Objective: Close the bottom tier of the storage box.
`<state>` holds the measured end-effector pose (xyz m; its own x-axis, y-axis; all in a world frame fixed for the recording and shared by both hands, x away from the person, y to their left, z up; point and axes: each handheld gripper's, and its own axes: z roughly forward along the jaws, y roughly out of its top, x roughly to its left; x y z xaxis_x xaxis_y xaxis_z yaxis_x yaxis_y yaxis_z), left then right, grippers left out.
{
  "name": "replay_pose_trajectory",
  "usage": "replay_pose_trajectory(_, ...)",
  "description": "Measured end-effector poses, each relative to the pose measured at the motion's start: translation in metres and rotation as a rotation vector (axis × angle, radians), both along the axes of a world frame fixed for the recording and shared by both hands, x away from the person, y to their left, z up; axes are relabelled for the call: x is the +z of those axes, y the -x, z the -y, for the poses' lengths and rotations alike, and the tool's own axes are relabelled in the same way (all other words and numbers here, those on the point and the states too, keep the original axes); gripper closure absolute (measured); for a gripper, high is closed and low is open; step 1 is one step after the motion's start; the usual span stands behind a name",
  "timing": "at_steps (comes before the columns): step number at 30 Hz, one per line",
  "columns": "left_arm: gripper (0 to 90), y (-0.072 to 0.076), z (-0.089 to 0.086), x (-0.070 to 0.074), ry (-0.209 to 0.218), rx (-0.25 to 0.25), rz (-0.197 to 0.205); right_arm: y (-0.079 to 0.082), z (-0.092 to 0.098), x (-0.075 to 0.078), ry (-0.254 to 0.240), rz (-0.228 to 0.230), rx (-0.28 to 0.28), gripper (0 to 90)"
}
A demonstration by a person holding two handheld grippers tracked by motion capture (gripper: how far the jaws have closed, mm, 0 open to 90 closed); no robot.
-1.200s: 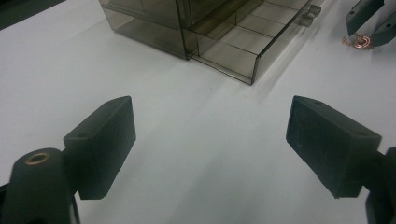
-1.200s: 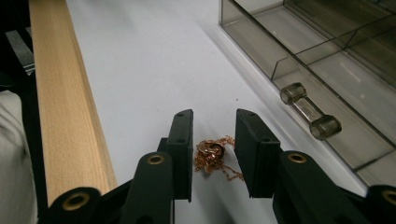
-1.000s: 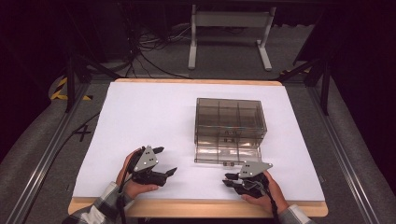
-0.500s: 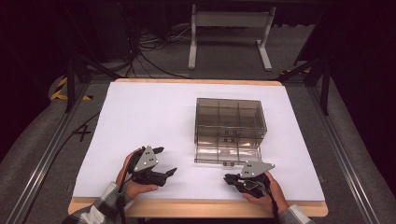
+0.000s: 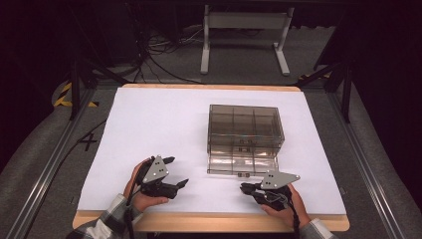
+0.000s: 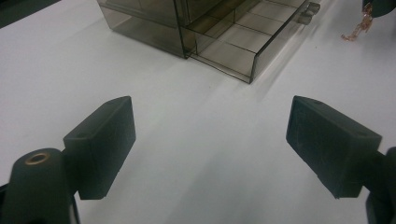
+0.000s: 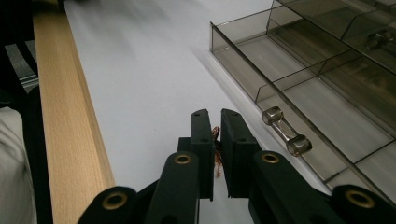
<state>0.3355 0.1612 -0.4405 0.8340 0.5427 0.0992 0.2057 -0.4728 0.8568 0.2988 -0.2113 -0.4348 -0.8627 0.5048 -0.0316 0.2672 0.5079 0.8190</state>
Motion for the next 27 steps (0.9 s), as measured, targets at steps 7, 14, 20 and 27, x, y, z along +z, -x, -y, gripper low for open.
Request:
replay_pose_trajectory(7, 16.1, 0.000, 0.001, 0.000, -0.001, -0.004, -0.003, 0.001, 0.004, 0.007, -0.017, 0.032, -0.012, 84.7)
replay_pose_trajectory(14, 16.2, -0.001, 0.001, -0.001, 0.001, -0.005, -0.008, 0.001, 0.007, 0.014, -0.039, 0.051, -0.021, 84.7)
replay_pose_trajectory(20, 16.2, -0.001, 0.002, -0.002, -0.003, -0.006, -0.011, 0.000, 0.009, 0.019, -0.050, 0.065, -0.032, 84.7)
replay_pose_trajectory(27, 16.2, -0.001, 0.003, -0.003, 0.008, -0.014, -0.021, -0.002, 0.014, 0.029, -0.071, 0.090, -0.050, 84.7)
